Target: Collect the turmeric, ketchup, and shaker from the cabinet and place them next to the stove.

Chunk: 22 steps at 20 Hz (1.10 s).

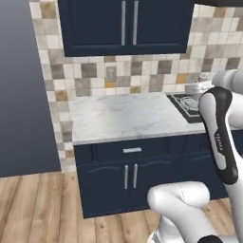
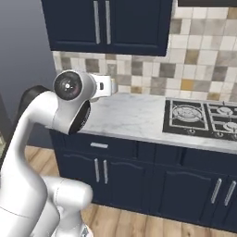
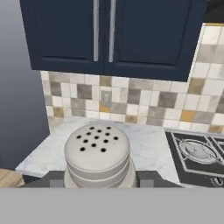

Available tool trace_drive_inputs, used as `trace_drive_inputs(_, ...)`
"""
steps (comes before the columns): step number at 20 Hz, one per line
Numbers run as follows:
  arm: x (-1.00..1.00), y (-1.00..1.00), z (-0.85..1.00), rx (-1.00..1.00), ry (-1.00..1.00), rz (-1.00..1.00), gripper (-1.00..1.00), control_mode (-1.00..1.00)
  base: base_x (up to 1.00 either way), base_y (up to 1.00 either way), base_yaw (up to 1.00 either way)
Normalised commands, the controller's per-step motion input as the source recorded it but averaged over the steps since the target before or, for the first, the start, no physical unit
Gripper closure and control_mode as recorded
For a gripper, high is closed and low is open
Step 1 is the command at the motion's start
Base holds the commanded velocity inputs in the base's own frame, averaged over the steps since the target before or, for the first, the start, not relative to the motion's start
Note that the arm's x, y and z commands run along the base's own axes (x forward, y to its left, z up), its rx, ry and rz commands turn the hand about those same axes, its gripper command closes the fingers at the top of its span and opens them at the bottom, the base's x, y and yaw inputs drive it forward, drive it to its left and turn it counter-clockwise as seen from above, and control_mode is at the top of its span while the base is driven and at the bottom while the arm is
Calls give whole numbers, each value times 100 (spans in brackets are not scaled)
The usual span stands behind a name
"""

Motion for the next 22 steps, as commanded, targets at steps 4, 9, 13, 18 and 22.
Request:
trace_drive_inputs(4,0,0,0,0,0,0,100,100,47,-98,0)
trace_drive_inputs(9,0,0,0,0,0,0,100,100,66,-68,0)
trace_drive_inputs(13,0,0,0,0,0,0,100,100,92,-9,6)
trace_drive_inputs(18,0,0,0,0,0,0,100,100,78,-1,9)
trace_drive_inputs(22,9,-5,-25,0,2,5,100,-100,41,-9,11)
